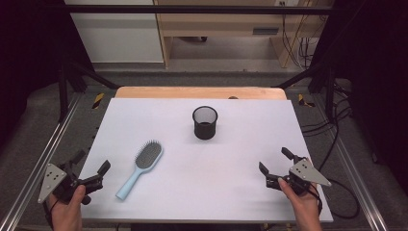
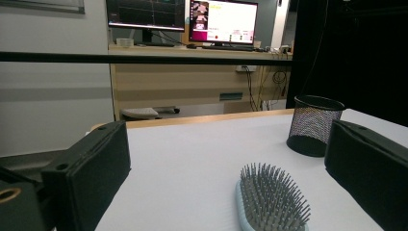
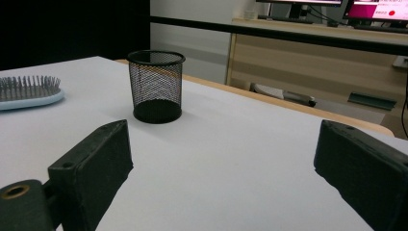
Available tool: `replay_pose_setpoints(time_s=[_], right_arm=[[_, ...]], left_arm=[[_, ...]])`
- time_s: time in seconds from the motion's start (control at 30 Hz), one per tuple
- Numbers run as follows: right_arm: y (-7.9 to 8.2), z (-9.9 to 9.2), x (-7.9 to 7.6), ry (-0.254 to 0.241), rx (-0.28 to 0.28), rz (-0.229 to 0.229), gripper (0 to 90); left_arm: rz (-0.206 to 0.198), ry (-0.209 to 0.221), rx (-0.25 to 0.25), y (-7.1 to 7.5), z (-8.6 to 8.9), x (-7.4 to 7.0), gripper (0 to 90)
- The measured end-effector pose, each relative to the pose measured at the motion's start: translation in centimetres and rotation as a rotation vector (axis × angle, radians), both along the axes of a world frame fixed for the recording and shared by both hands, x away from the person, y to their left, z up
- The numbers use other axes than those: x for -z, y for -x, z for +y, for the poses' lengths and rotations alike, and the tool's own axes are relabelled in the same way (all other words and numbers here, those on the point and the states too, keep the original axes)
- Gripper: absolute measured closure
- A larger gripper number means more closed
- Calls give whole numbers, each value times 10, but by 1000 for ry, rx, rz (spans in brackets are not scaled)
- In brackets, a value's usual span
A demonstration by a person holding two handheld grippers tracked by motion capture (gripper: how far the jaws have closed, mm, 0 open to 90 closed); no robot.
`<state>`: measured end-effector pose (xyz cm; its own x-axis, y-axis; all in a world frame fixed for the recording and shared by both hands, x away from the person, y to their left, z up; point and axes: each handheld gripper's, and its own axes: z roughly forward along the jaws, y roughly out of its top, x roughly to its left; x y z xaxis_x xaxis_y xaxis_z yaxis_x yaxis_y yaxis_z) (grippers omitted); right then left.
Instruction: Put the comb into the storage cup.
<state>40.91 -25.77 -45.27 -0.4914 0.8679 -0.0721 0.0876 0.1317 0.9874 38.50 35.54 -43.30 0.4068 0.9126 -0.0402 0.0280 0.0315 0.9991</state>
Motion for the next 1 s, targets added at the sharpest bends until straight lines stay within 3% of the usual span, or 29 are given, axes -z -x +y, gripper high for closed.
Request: replay_pose_setpoints(time_s=[0.4,0.63,0.87,1.0], right_arm=[[0,2,0,7,7,33,62],[0,2,0,9,16,49,63],[-1,1,0,11,25,58,63],[-1,0,1,7,29,65,63]], left_arm=[[10,-10,-28,-1,-1,0,20],[51,4,-37,-2,1,2,24],[75,-10,-32,-2,-1,2,26],[103,-41,-41,-4,-4,3,26]])
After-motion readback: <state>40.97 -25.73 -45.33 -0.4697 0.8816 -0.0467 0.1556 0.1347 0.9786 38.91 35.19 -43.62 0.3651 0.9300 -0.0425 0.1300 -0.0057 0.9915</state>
